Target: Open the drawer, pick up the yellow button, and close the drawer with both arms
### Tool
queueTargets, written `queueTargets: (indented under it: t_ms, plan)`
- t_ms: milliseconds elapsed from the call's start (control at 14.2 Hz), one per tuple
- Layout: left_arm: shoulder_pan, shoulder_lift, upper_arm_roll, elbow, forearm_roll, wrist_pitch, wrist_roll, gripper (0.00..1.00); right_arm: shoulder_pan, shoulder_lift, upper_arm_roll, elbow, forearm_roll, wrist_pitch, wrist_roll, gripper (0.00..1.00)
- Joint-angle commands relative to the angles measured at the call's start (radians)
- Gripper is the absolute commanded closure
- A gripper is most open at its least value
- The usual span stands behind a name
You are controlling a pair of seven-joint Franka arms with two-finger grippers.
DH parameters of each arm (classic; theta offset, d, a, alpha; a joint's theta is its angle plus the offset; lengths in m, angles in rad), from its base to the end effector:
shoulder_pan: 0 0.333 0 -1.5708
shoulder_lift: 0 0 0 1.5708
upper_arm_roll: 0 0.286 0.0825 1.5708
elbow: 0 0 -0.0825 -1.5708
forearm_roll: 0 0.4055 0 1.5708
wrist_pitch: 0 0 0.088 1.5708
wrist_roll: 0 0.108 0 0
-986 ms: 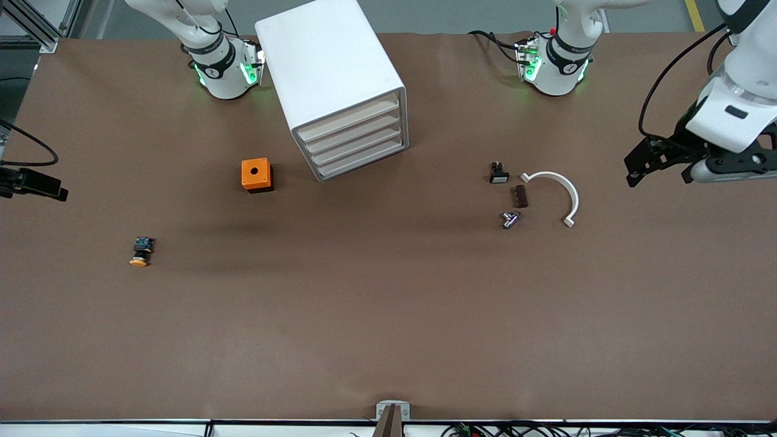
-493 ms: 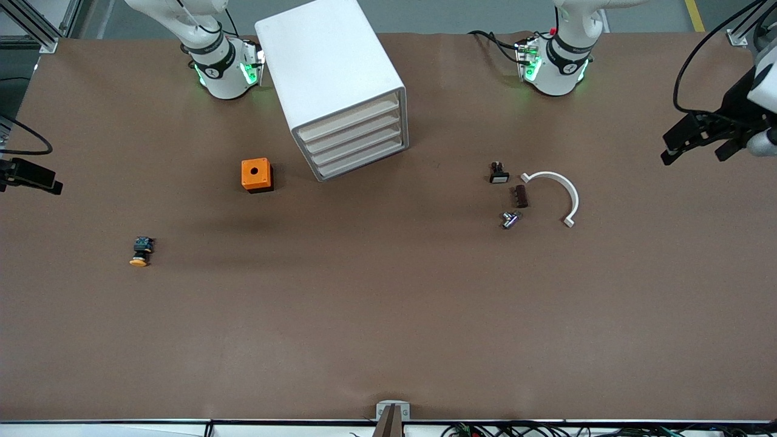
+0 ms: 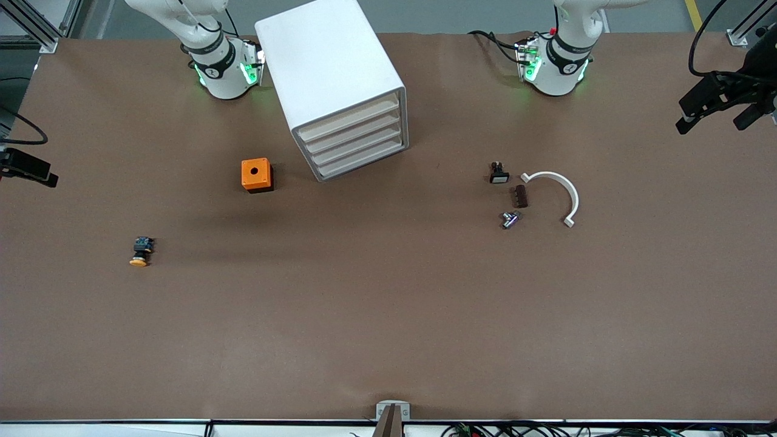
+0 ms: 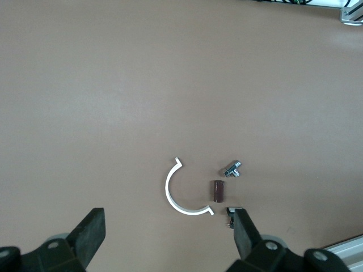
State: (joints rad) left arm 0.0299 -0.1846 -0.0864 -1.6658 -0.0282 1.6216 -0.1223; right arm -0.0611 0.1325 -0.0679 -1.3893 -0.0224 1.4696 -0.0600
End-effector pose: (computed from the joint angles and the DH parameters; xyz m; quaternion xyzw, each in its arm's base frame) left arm 0.5263 -0.0370 0.6527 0.9970 0.0327 0.0690 0.0123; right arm 0.5977 -0.0774 0.5956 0.9989 -0.0351 -0.0273 0.0131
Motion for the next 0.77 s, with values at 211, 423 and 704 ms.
queueTargets:
  t_ms: [211, 423, 704]
  plan:
    - [0.004, 0.008, -0.016, 0.012, -0.013, -0.014, -0.016, 0.0, 0.02, -0.056, 0.008, -0.062, -0.002, 0.037, -0.003, 0.0]
    - [0.002, 0.016, -0.016, 0.015, -0.013, -0.012, -0.02, 0.0, 0.02, -0.054, 0.008, -0.057, 0.001, 0.038, -0.003, 0.0]
    - [-0.002, 0.077, -0.029, 0.05, -0.006, 0.003, -0.045, 0.0, 0.02, -0.054, 0.008, -0.057, -0.001, 0.038, -0.003, 0.0]
